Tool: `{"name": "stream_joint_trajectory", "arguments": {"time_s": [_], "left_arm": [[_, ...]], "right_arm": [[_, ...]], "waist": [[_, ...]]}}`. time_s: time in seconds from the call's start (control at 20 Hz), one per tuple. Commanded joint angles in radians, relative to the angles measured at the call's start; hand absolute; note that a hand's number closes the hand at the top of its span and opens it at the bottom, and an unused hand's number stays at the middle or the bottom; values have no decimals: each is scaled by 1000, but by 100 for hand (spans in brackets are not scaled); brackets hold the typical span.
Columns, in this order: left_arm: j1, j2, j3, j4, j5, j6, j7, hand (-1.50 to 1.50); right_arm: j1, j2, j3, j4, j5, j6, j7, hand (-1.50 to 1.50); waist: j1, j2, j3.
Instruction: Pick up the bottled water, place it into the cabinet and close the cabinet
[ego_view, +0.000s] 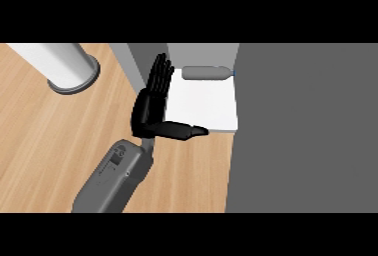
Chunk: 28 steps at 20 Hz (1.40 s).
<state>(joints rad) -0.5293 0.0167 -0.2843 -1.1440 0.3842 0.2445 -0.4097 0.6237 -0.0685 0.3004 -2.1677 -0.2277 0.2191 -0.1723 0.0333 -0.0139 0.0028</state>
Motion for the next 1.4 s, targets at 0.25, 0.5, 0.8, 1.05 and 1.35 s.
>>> {"name": "stream_joint_trajectory", "arguments": {"time_s": [0.25,0.5,0.8,1.05,1.35], "left_arm": [[402,93,-123,-632,-27,104,177,-150],[586,137,-252,-838,-74,112,215,-150],[769,223,-177,-930,-20,41,110,-150],[936,300,-128,-1077,22,-4,69,-150],[1107,357,-37,-1134,93,-102,-17,-150]], "right_arm": [[44,-22,54,-62,44,-3,5,-150],[-58,-80,44,16,102,59,-10,-150],[-26,-184,152,-2,203,156,11,150],[-15,-209,254,-142,209,169,116,150],[-32,-165,411,-207,346,111,161,150]], "waist": [[-20,6,-2],[-17,8,-2],[-20,8,-3],[-12,8,-5],[-11,4,-6]]}}
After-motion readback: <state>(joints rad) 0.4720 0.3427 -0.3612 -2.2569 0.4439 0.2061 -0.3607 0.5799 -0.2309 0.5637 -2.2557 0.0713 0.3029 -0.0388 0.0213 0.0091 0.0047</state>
